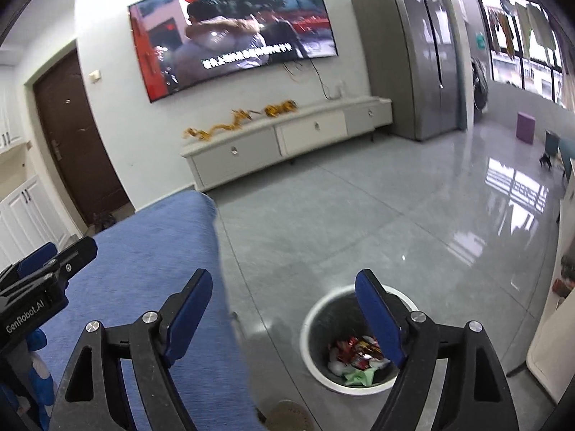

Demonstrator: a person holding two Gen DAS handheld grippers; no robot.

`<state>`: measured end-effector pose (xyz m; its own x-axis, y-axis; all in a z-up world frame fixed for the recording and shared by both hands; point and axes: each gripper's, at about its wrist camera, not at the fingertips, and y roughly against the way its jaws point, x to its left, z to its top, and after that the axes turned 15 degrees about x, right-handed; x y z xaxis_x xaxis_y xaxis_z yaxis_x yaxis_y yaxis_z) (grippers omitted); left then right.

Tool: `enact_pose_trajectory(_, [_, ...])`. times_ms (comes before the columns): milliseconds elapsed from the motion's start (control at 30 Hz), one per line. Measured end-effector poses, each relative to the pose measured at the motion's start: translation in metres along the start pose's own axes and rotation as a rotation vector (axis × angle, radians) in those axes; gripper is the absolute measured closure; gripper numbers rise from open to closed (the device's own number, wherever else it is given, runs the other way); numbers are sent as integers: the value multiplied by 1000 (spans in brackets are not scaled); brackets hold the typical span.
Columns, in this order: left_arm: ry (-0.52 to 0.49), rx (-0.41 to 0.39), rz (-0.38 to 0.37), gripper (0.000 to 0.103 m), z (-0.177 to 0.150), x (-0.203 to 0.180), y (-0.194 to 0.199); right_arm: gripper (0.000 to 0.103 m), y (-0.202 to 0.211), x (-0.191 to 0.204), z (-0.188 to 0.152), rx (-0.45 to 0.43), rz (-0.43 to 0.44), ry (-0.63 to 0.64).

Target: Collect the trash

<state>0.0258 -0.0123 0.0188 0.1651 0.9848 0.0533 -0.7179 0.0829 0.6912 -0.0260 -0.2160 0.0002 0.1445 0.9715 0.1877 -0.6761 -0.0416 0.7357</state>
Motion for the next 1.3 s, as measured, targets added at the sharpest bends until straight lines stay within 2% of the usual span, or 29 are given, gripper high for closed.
enact_pose_trajectory(200, [50,-65,31,8,-15,32,32,13,11,28,-10,-34,-34,52])
enact_pose_trajectory(400, [55,-80,32,6,-23,40,39,2,14,46,-15,-75,-91,91])
enact_pose_trajectory(533, [72,-79,34,4,-26,44,35,1,10,50,-18,-77,-108,93])
enact_pose_trajectory(700, [73,-87,79,1,-29,44,31,1,-2,47,-19,-53,-112,76])
enact_pose_trajectory(933, [92,-66,81,1,-30,48,20,1,-12,42,-22,-50,-130,42])
enact_pose_trajectory(1300, [59,-17,70,1,-34,39,8,1,-13,34,-24,-56,-168,30])
